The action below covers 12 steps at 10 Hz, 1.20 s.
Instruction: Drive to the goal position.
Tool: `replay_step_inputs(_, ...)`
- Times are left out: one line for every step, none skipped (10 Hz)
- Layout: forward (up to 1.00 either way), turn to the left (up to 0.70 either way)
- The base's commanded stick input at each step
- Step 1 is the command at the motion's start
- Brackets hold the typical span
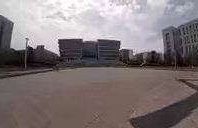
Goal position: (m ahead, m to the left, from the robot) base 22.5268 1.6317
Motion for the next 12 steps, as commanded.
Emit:
replay_step_inputs(0.70, -0.02)
replay_step_inputs(0.70, 0.00)
replay_step_inputs(0.70, 0.00)
replay_step_inputs(0.70, 0.00)
replay_step_inputs(0.70, 0.00)
replay_step_inputs(0.70, 0.00)
replay_step_inputs(0.70, 0.00)
replay_step_inputs(0.70, 0.00)
replay_step_inputs(0.70, 0.00)
replay_step_inputs(0.70, 0.00)
replay_step_inputs(0.70, 0.00)
replay_step_inputs(0.70, 0.00)
